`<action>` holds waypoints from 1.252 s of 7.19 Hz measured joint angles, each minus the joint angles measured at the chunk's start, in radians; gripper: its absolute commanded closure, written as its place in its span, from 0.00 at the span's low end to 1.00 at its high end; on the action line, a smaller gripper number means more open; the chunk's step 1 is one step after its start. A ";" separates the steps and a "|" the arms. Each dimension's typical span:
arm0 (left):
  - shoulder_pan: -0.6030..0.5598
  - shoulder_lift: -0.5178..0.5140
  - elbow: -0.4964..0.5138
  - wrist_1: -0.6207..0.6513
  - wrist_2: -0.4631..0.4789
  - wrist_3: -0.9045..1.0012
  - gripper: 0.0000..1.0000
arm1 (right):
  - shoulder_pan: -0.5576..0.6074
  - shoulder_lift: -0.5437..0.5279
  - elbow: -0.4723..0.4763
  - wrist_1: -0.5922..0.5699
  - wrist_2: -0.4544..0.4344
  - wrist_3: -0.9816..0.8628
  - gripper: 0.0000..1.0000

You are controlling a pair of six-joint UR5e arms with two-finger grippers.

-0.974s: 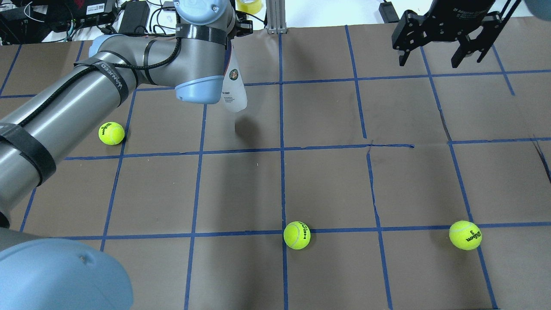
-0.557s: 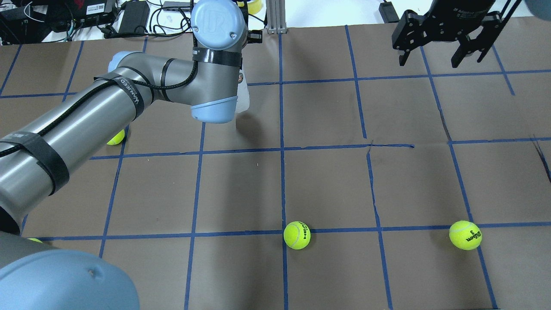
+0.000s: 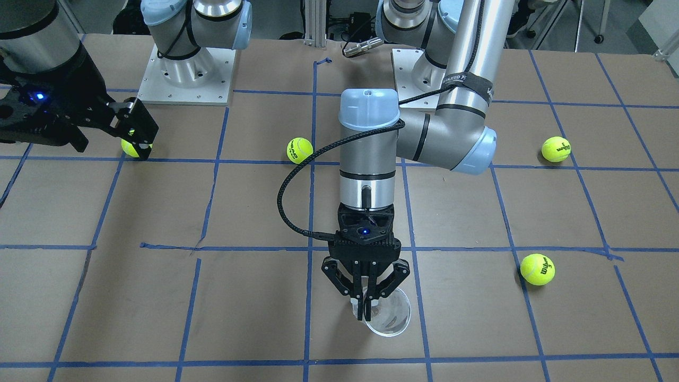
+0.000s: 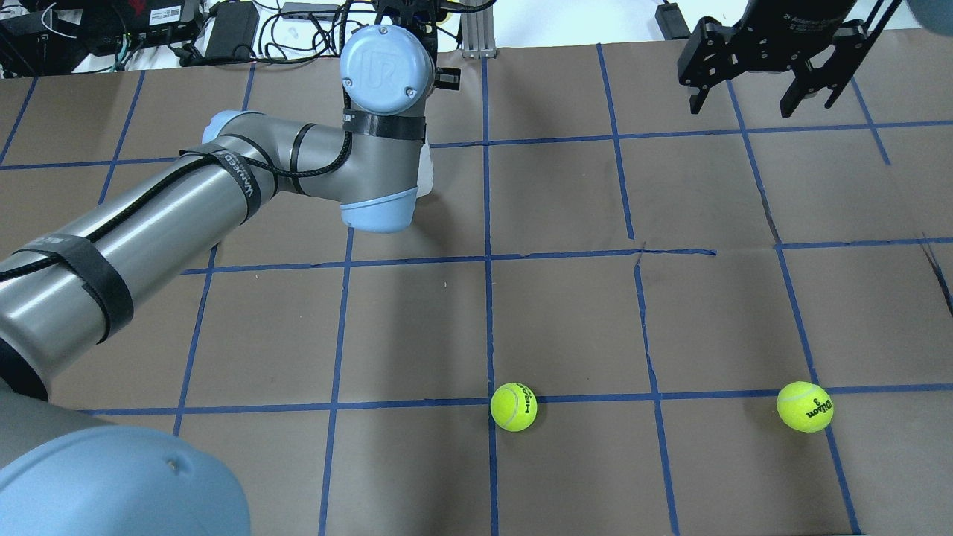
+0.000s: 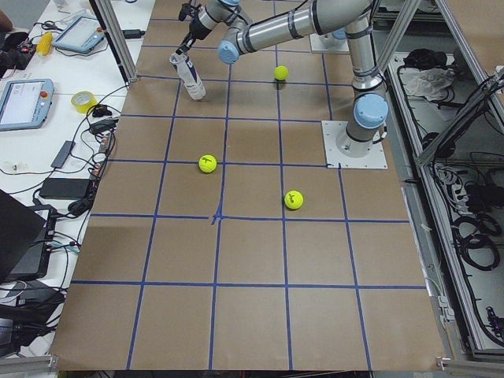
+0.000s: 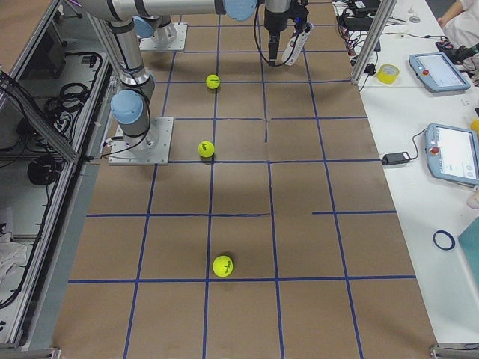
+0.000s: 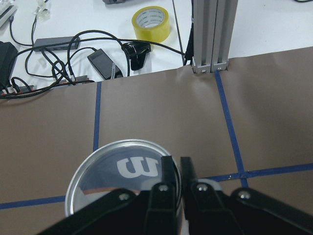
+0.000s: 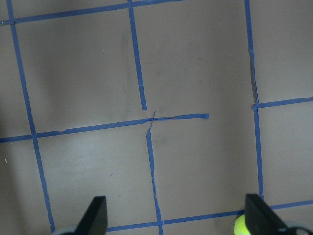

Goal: Lift up tennis ball bucket
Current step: 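Carry the upright can farther from the robot and lower it, then set the can upright on the table and open the left gripper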

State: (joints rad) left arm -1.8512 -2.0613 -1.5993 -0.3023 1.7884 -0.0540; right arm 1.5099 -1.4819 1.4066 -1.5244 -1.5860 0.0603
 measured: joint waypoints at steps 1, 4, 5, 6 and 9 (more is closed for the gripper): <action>-0.002 -0.004 -0.002 0.002 -0.002 0.000 1.00 | 0.000 0.000 -0.001 0.000 -0.001 0.000 0.00; -0.003 -0.020 -0.006 0.004 -0.009 0.004 0.56 | 0.000 0.000 -0.003 0.001 0.000 0.000 0.00; -0.004 -0.022 -0.006 0.003 -0.014 0.002 0.22 | 0.000 0.000 -0.002 0.000 0.001 0.000 0.00; -0.006 -0.023 -0.006 0.003 -0.023 -0.003 0.00 | -0.001 0.000 -0.002 0.001 0.001 0.000 0.00; -0.033 0.008 -0.001 -0.026 -0.030 -0.031 0.00 | -0.001 0.000 -0.002 0.000 0.001 0.000 0.00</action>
State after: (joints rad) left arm -1.8844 -2.0537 -1.6003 -0.3283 1.7583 -0.0847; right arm 1.5094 -1.4819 1.4046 -1.5239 -1.5853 0.0603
